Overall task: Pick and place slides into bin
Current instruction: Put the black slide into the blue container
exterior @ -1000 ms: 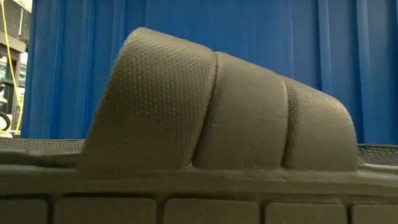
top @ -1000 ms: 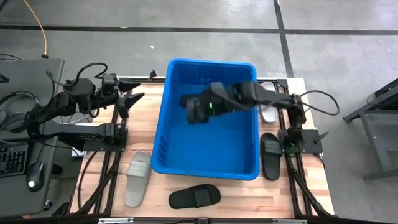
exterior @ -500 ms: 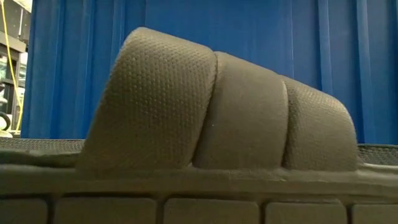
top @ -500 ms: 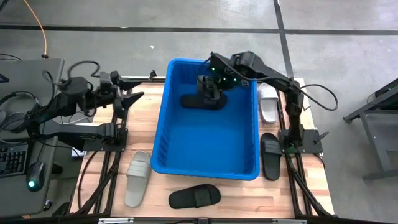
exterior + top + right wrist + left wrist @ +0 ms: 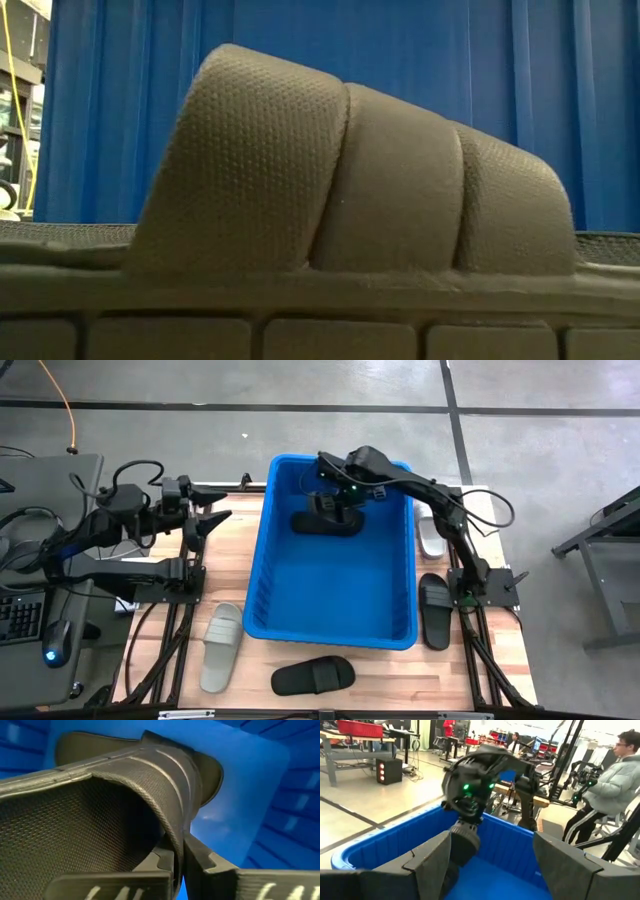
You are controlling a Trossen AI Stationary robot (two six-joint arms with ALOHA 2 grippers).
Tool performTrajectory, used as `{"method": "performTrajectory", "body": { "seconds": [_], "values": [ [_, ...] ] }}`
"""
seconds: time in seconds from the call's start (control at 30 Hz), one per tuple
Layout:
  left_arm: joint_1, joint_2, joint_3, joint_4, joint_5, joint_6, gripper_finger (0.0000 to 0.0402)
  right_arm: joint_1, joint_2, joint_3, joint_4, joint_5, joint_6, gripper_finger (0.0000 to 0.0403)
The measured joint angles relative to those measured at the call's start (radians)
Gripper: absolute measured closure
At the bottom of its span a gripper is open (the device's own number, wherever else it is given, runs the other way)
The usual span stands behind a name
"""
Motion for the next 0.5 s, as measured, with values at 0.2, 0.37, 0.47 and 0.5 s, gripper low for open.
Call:
{"method": "performTrajectory", "body": {
  "seconds": [0.2, 0.37, 0.47, 0.5],
  "values": [
    [0.000, -0.006, 0.000, -0.010, 0.013, -0.007, 0.0130, -0.051, 0.033, 0.000, 0.000, -0.019, -0.045, 0.0403],
    [0.000, -0.008, 0.000, -0.018, 0.021, -0.023, 0.0130, -0.077, 0.024, 0.004, -0.002, -0.006, -0.042, 0.0403],
    [0.000, -0.007, 0.000, -0.019, 0.021, -0.024, 0.0130, -0.081, 0.022, 0.002, 0.000, -0.014, -0.081, 0.0403],
    [0.000, -0.007, 0.000, -0.019, 0.021, -0.026, 0.0131, -0.084, 0.023, -0.007, 0.001, -0.015, -0.089, 0.0403]
  ]
}}
